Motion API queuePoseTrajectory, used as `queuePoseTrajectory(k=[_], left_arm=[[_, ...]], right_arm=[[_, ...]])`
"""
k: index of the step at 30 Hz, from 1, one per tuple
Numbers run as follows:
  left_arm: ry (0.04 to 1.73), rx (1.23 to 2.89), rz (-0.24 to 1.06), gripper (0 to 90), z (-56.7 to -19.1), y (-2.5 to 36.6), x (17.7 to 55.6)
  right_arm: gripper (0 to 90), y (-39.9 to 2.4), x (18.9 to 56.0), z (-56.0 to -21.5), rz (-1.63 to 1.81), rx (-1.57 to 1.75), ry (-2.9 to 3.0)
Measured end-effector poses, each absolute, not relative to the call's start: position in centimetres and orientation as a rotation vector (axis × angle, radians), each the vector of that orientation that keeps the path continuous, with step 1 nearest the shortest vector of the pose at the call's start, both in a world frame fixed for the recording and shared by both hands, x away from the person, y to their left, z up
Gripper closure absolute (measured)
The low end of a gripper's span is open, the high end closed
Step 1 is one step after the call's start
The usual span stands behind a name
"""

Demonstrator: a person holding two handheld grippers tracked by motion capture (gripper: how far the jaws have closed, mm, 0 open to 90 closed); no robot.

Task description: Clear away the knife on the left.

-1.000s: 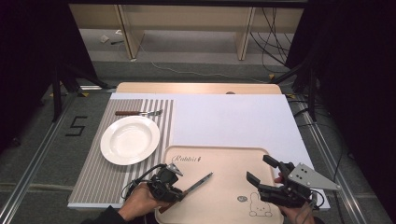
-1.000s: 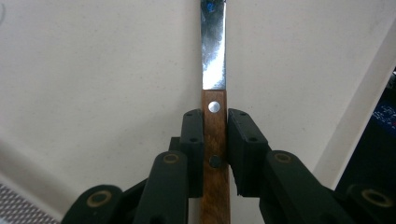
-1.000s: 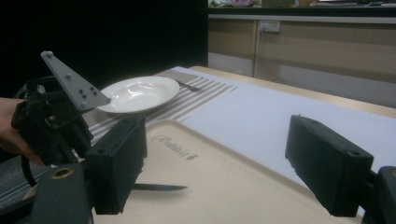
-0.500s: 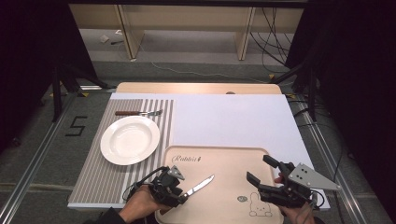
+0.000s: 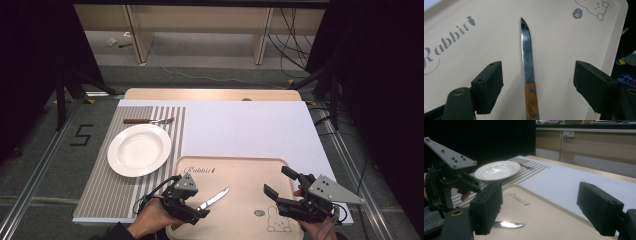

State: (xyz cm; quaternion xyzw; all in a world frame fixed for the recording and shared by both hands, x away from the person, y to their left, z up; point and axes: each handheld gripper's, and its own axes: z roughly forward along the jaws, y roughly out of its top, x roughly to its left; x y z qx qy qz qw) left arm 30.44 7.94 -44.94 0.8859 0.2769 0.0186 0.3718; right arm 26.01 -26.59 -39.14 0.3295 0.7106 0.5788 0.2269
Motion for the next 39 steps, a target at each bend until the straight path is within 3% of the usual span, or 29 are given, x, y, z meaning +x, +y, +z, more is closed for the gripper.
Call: queuePoseTrajectory(k=[5,12,23,26,39], left_arm=[[0.691,2.274,0.071,29.4,-45.0,8.0,30.6],[0.639,2.299,0.072,59.5,-45.2,7.6,30.6],[0.552,2.451,0.053,85.0,-46.6,5.2,30.2],[0.558,2.480,0.064,88.7,-46.8,5.0,30.2],[0.598,2.517,0.135,89.6,-46.9,5.6,30.8]], right_arm=[[21.7,-26.6,26.0,-39.2,1.593,0.911,1.959],[21.8,-26.6,26.0,-39.2,1.592,0.911,1.962],[21.7,-26.6,26.1,-39.2,1.594,0.911,1.960],[21.8,-26.6,26.0,-39.2,1.594,0.915,1.959],[21.8,-26.6,26.0,-39.1,1.591,0.909,1.963]])
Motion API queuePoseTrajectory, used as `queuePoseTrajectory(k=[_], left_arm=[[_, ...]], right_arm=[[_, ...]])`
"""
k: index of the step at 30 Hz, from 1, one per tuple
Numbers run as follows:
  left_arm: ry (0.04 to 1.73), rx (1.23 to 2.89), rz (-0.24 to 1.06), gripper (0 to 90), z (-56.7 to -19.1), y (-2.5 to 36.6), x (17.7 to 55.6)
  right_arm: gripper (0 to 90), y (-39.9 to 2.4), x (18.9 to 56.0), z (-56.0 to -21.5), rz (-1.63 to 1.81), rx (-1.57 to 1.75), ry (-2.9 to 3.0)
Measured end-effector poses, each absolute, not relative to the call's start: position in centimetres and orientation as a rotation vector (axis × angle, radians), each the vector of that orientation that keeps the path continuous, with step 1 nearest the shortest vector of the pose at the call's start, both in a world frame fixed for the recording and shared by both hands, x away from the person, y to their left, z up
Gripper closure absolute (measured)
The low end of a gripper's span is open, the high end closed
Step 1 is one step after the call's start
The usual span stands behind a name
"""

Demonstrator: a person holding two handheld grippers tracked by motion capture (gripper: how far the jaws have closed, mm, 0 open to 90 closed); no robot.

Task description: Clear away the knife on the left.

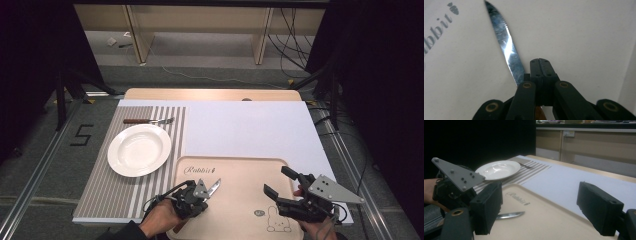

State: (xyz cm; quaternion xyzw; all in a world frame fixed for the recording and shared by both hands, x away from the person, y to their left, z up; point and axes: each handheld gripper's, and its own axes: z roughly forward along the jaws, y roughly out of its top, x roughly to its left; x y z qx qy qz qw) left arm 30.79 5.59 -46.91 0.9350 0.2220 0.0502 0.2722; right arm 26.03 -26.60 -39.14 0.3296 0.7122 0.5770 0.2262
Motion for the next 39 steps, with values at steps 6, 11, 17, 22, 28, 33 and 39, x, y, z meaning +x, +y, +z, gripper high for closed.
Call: queuePoseTrajectory(k=[6,11,17,22,28,33,39], left_arm=[[0.620,2.520,0.144,89.5,-46.9,5.9,30.9],[0.620,2.530,0.144,89.6,-46.8,6.1,30.9],[0.649,2.538,0.161,89.6,-46.7,6.6,31.1],[0.664,2.533,0.180,89.5,-46.8,6.8,31.3],[0.667,2.539,0.195,89.1,-46.7,7.0,31.4],[0.671,2.555,0.203,89.3,-46.7,7.2,31.6],[0.678,2.568,0.200,89.4,-46.6,7.6,31.7]], right_arm=[[21.8,-26.6,26.0,-39.1,1.593,0.906,1.962],[21.8,-26.6,26.0,-39.1,1.595,0.907,1.963],[21.8,-26.6,26.0,-39.1,1.594,0.907,1.966],[21.8,-26.6,26.0,-39.1,1.593,0.906,1.968],[21.8,-26.6,26.0,-39.1,1.593,0.902,1.969],[21.8,-26.5,26.0,-39.1,1.593,0.900,1.971],[21.8,-26.5,26.0,-39.1,1.591,0.900,1.973]])
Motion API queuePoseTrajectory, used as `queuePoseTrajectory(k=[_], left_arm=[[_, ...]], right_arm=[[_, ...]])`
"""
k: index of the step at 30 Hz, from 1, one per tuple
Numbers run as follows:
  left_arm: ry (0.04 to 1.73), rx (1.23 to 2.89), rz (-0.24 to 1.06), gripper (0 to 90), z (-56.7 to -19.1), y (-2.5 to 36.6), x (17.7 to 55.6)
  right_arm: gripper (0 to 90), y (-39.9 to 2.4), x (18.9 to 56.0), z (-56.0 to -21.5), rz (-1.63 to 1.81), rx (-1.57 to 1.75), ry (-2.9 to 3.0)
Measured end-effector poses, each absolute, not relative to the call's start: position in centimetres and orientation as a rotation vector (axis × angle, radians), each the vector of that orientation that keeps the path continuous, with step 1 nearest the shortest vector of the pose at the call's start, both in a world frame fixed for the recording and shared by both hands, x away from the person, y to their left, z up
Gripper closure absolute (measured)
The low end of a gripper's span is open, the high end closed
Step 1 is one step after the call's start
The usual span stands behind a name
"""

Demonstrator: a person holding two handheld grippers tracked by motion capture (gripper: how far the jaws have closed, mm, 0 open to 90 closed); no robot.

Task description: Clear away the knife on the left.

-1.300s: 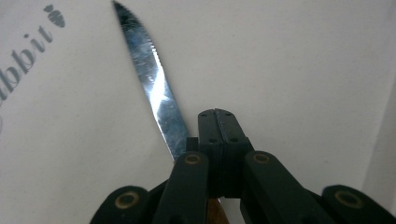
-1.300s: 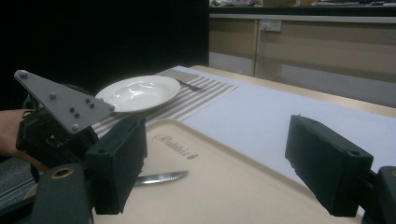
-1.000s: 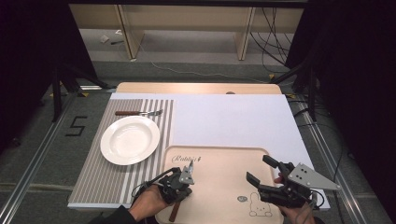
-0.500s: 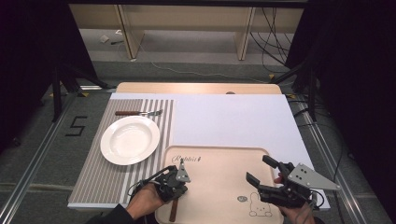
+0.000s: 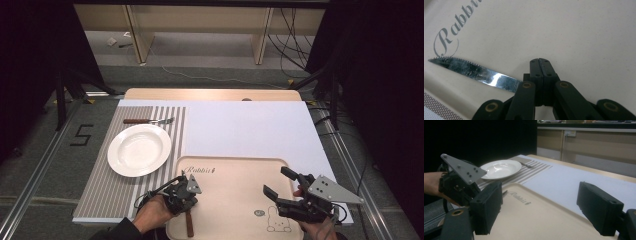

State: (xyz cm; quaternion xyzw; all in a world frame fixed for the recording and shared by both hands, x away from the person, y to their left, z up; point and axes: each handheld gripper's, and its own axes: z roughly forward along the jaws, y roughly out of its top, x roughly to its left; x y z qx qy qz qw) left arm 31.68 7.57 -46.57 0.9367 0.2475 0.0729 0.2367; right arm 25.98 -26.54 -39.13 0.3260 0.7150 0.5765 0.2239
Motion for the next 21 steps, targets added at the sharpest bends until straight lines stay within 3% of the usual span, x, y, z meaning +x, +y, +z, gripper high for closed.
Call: queuePoseTrajectory(k=[21], left_arm=[[0.696,2.608,0.163,89.5,-46.34,8.53,31.66]], right_arm=[[21.8,-26.53,25.97,-39.13,1.592,0.900,1.972]])
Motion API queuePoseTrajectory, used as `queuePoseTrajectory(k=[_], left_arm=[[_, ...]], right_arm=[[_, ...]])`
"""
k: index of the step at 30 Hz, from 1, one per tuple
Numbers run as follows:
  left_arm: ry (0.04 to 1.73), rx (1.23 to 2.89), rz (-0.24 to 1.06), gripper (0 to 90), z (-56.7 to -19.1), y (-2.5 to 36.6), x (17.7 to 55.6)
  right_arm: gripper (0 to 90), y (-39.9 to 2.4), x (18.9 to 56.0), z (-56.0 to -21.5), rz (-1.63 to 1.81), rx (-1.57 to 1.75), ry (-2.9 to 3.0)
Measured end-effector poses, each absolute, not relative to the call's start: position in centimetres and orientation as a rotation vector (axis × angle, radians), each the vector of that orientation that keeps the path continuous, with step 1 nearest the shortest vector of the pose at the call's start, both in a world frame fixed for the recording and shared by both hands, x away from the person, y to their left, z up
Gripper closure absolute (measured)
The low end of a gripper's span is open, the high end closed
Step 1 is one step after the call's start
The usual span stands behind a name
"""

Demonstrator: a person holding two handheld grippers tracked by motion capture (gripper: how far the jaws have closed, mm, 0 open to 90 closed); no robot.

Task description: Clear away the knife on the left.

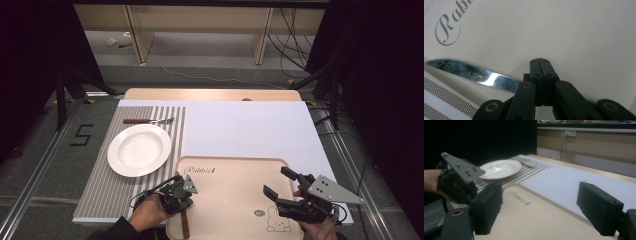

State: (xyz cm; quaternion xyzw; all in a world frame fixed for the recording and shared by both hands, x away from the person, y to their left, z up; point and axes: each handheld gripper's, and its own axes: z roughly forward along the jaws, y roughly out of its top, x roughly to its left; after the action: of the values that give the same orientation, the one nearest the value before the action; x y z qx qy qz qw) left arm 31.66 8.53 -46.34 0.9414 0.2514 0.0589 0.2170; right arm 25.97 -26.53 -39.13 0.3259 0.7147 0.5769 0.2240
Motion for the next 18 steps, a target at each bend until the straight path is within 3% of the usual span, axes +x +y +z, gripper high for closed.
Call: queuePoseTrajectory(k=[18], left_arm=[[0.721,2.622,0.181,88.6,-46.26,9.17,31.86]], right_arm=[[21.8,-26.51,25.99,-39.14,1.589,0.896,1.978]])
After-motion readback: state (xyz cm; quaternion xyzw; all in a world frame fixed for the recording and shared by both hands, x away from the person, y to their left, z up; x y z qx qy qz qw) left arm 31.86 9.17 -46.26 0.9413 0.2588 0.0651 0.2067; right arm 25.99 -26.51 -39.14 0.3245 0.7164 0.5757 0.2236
